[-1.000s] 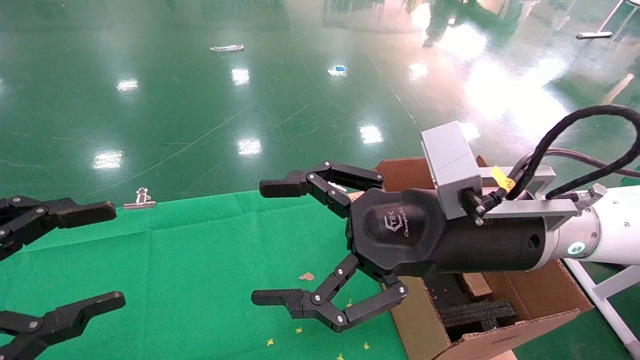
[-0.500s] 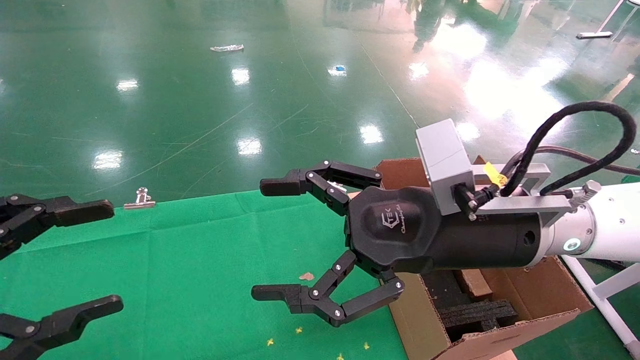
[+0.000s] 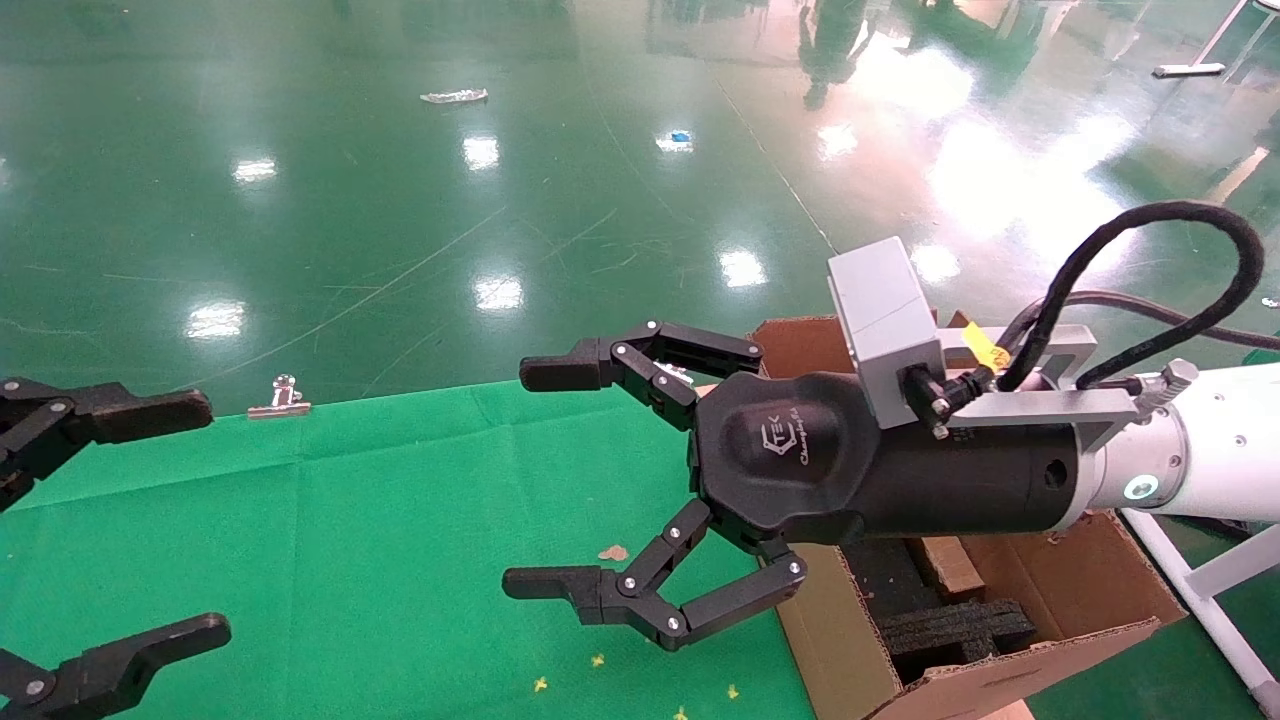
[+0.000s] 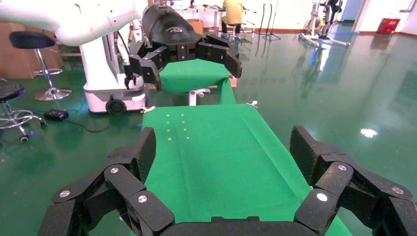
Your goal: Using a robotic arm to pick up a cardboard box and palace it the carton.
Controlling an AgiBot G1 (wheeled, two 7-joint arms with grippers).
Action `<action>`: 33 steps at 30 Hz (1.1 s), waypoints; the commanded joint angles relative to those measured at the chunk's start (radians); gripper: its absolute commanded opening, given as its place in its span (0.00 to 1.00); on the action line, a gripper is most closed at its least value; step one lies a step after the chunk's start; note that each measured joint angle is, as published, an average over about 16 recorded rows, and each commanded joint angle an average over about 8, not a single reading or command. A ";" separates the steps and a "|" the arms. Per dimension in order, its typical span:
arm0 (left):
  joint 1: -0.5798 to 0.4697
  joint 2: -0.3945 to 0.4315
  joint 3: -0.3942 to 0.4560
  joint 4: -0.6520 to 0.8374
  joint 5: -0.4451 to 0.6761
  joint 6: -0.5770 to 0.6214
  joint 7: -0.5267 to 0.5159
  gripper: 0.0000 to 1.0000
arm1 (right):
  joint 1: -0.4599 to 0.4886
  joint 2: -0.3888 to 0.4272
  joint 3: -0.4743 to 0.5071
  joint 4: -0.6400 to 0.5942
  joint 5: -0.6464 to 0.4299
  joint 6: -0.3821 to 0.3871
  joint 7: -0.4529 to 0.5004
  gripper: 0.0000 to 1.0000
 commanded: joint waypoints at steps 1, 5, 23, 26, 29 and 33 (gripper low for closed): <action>0.000 0.000 0.000 0.000 0.000 0.000 0.000 1.00 | 0.001 0.000 0.000 0.000 0.000 0.000 0.000 1.00; 0.000 0.000 0.000 0.000 0.000 0.000 0.000 1.00 | 0.001 0.000 -0.001 -0.001 0.000 0.000 0.000 1.00; 0.000 0.000 0.000 0.000 0.000 0.000 0.000 1.00 | 0.002 0.000 -0.003 -0.002 -0.001 0.001 0.001 1.00; 0.000 0.000 0.000 0.000 0.000 0.000 0.000 1.00 | 0.002 0.000 -0.003 -0.002 -0.001 0.001 0.001 1.00; 0.000 0.000 0.000 0.000 0.000 0.000 0.000 1.00 | 0.002 0.000 -0.003 -0.002 -0.001 0.001 0.001 1.00; 0.000 0.000 0.000 0.000 0.000 0.000 0.000 1.00 | 0.003 0.000 -0.003 -0.002 -0.001 0.001 0.001 1.00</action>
